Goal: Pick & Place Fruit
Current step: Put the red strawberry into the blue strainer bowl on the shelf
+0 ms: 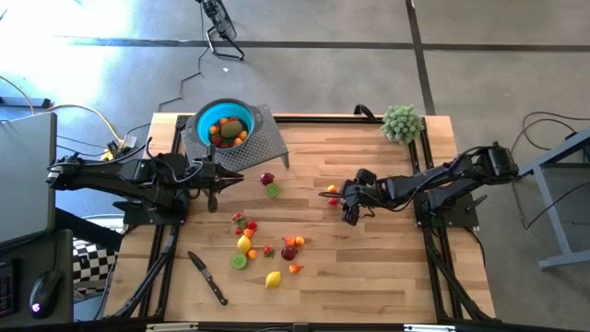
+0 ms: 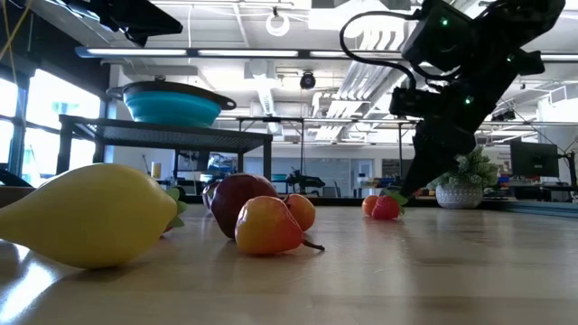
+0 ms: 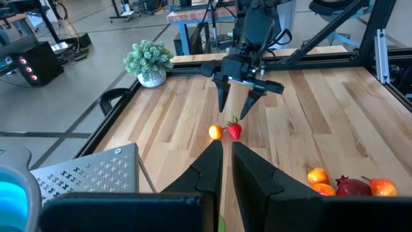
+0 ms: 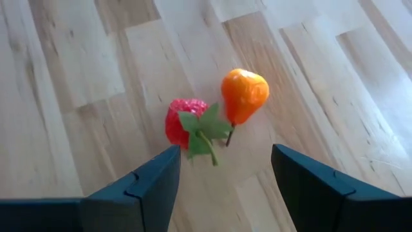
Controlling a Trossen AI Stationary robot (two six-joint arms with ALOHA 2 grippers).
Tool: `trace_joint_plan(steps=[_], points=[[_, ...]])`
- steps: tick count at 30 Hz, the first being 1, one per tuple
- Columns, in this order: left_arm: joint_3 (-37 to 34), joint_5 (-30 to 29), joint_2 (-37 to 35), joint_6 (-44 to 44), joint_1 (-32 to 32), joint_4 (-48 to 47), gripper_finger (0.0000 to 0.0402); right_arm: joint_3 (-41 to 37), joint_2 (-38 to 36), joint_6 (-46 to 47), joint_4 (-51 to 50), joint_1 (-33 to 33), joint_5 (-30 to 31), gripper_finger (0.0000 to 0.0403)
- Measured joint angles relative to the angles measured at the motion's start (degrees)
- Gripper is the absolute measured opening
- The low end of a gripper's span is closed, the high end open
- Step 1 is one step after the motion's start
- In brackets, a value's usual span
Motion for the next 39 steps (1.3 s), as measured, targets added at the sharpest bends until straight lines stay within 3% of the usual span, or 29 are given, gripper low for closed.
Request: trace_joint_plan(steps=[31, 39], points=[[0.02, 0.04, 0.04, 0.13, 0.00, -0.05, 0.0028, -0.11, 0.07, -9.63, -0.07, 0.00, -1.17, 0.0236], [0.04, 0.02, 0.04, 0.12, 0.00, -0.87, 0.0028, -0.11, 0.07, -18.06, 0.28, 0.00, -0.85, 0.0236]])
